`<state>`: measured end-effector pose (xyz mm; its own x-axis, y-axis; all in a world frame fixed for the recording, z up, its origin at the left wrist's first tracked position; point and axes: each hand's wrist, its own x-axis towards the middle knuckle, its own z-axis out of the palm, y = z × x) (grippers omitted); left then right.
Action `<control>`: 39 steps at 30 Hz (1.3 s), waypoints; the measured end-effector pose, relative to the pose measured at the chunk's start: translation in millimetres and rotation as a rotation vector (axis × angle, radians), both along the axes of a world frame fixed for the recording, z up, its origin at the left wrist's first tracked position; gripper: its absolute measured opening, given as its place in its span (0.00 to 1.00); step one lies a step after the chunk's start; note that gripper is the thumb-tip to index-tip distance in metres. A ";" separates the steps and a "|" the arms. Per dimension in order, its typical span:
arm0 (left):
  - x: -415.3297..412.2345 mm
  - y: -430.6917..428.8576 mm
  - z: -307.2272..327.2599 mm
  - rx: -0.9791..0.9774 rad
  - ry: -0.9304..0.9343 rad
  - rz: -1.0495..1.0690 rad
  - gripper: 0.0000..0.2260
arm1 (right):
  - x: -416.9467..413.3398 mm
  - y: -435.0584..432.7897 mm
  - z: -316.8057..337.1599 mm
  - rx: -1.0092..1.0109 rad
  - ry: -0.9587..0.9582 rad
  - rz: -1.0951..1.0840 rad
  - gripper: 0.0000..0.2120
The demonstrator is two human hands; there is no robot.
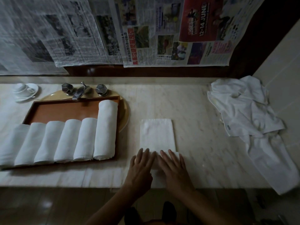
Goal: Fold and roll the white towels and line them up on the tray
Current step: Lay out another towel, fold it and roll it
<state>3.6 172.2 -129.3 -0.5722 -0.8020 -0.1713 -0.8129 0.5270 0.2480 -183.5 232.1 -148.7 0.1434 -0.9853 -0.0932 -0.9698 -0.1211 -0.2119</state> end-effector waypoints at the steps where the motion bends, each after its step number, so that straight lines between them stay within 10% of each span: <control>1: 0.8 -6.7 -3.7 0.003 -0.029 -0.006 0.40 | -1.5 -6.8 1.7 0.022 0.008 0.006 0.36; 26: 51.2 -1.2 -3.5 0.374 0.346 0.061 0.32 | -21.5 -28.9 60.4 0.549 -0.339 -0.082 0.32; 33: 43.1 -23.8 10.3 0.557 0.335 0.179 0.27 | -24.6 -43.1 56.5 0.440 -0.210 -0.066 0.28; 39: 32.9 -41.8 22.5 0.585 0.242 0.205 0.28 | 8.0 -5.5 46.3 -0.068 -0.087 -0.018 0.27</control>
